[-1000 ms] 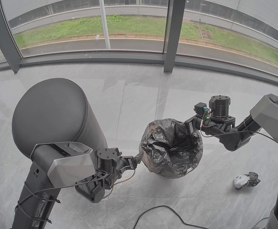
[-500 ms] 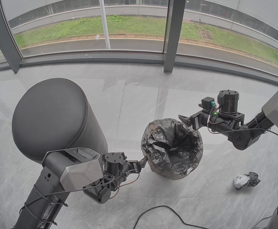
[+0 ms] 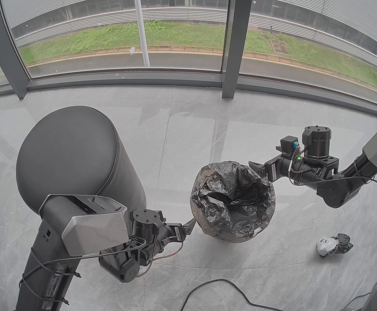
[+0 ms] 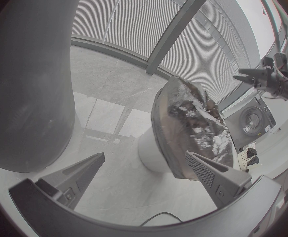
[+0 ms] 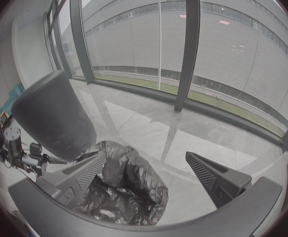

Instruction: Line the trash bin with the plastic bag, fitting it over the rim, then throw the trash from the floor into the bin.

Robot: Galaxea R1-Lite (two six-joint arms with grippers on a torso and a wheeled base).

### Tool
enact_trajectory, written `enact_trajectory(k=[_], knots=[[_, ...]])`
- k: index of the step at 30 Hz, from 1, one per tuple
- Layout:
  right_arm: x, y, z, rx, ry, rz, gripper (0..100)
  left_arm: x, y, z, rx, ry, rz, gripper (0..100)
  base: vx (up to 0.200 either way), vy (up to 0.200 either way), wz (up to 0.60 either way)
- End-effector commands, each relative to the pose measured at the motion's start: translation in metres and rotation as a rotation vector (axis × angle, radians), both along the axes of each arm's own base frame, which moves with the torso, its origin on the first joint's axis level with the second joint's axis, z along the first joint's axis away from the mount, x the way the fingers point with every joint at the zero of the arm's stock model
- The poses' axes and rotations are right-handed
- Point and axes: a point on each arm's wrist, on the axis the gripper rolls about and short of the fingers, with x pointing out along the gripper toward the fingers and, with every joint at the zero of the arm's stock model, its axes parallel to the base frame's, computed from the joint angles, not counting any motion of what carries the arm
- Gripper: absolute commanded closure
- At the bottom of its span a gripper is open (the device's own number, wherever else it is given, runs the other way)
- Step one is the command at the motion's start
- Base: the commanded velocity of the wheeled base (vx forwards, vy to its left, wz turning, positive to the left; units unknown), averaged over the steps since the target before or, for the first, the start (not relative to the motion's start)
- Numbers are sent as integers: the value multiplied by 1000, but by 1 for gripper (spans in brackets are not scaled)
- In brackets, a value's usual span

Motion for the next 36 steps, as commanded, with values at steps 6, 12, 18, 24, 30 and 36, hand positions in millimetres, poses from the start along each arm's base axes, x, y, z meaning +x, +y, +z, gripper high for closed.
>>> enact_trajectory(k=[6, 12, 18, 24, 30, 36], knots=[[-16, -12, -29, -33, 118, -18, 0, -19, -10, 67, -74, -106, -48, 0, 0, 0, 0], [-11, -40, -33, -33, 134, -99, 0, -13, -19, 78, -153, -127, -41, 0, 0, 0, 0], [-14, -80, -43, -38, 180, -199, 0, -24, -33, 99, -301, -91, 8, 0, -167, 0, 0], [-10, -94, -60, -43, 226, -235, 0, -30, -31, 98, -296, -73, 9, 0, -200, 0, 0], [-4, -114, -71, -42, 250, -294, 0, -29, -33, 101, -309, -95, 9, 0, -133, 0, 0], [-4, -154, -83, -47, 280, -396, 0, -18, -39, 115, -373, -176, 39, 0, 0, 0, 0]])
